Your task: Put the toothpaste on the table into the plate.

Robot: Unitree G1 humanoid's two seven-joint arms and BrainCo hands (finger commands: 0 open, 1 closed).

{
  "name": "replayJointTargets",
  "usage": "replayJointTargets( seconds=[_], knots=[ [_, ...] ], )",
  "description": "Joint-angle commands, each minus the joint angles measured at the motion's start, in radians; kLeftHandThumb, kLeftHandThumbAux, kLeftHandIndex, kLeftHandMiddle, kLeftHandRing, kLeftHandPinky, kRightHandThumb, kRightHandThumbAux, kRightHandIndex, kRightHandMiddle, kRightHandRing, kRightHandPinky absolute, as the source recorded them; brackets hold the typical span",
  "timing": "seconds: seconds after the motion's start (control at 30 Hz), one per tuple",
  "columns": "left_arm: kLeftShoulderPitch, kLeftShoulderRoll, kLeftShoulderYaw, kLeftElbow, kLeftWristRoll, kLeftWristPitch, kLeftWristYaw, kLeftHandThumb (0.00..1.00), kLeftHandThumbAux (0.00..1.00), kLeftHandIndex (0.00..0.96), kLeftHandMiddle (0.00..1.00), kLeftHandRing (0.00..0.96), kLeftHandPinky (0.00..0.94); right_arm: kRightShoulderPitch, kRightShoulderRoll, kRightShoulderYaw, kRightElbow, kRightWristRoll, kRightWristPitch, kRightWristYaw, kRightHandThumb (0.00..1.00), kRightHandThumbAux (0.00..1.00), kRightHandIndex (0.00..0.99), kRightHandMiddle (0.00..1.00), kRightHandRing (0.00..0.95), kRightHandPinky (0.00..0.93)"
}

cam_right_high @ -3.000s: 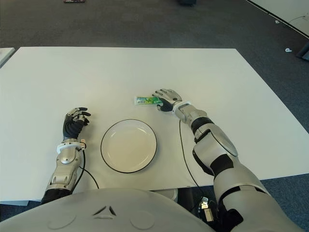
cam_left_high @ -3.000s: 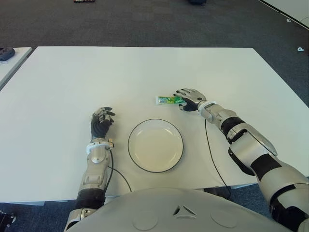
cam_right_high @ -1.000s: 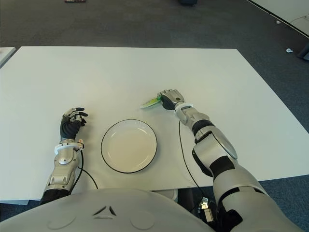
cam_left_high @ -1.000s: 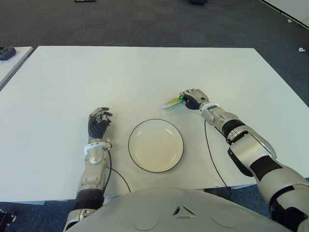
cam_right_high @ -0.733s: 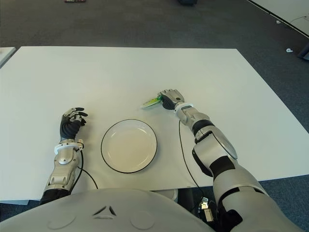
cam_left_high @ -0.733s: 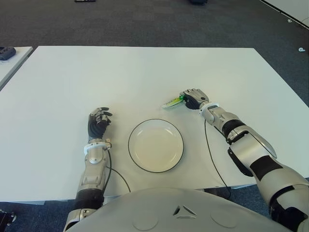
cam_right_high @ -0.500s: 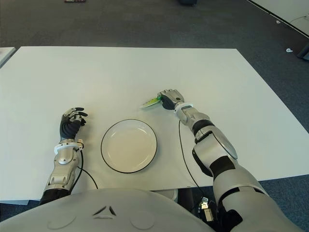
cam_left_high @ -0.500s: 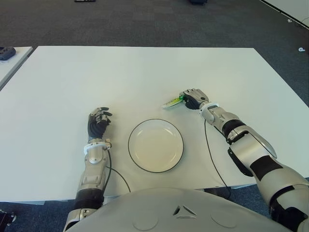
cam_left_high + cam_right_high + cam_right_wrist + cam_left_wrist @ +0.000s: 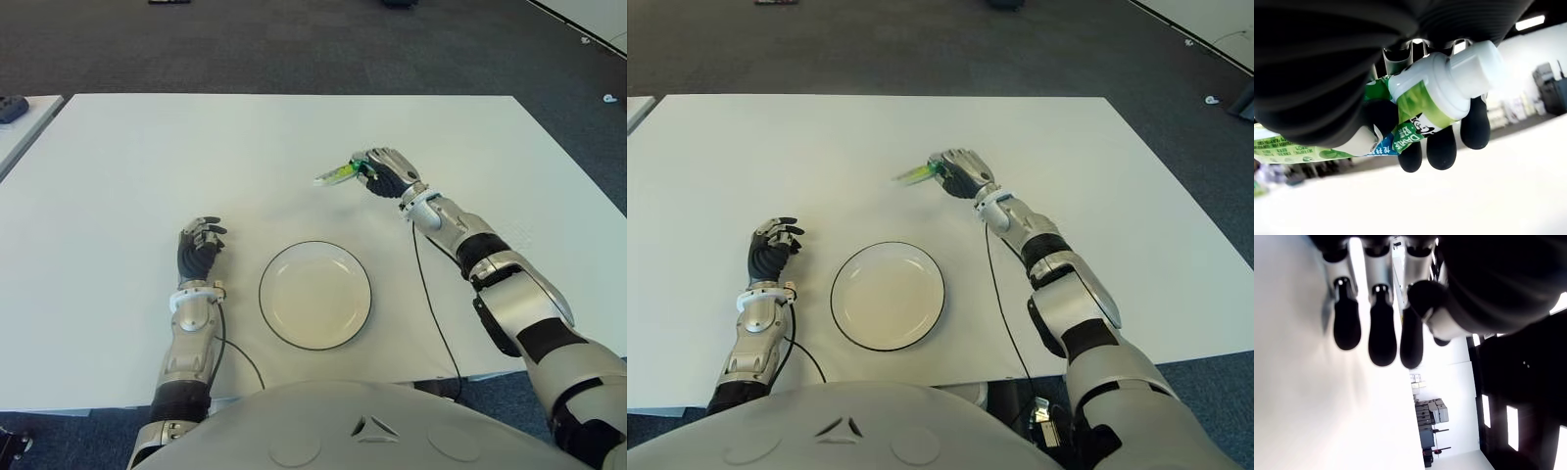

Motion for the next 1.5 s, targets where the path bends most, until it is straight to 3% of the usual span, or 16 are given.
replayJointTargets(
  seconds=[0.03,0.37,0.77,1.23,1.5],
  knots=[
    [-0.003,0.011,0.001,0.013,-0.003,-0.003,-0.015,0.833,0.682,0.394,0.504,0.641,0.606,0.065,-0.009,-0.041,-0.089,0.043,-0.043,0.019,0.843,0.68,0.414,0.559,0.789,0.813],
    [-0.007,0.014,-0.003,0.006,-0.006,0.01,-0.019,0.832,0.682,0.395,0.502,0.638,0.603,0.198,-0.026,-0.114,-0.34,0.117,-0.117,0.087,0.845,0.678,0.416,0.554,0.84,0.842],
    [-0.016,0.015,-0.006,0.008,-0.003,0.031,-0.012,0.831,0.683,0.391,0.502,0.639,0.588,0.301,-0.029,-0.133,-0.539,0.145,-0.217,0.199,0.846,0.677,0.418,0.554,0.853,0.848],
    [-0.022,0.013,-0.005,0.011,-0.01,0.042,-0.017,0.832,0.683,0.391,0.508,0.646,0.608,0.35,-0.069,-0.095,-0.596,0.133,-0.35,0.374,0.846,0.677,0.419,0.547,0.839,0.822],
    [-0.015,0.01,-0.007,-0.002,-0.015,0.031,-0.018,0.832,0.682,0.393,0.502,0.637,0.605,0.383,-0.051,-0.052,-0.539,-0.005,-0.379,0.352,0.847,0.676,0.421,0.55,0.848,0.857]
  ],
)
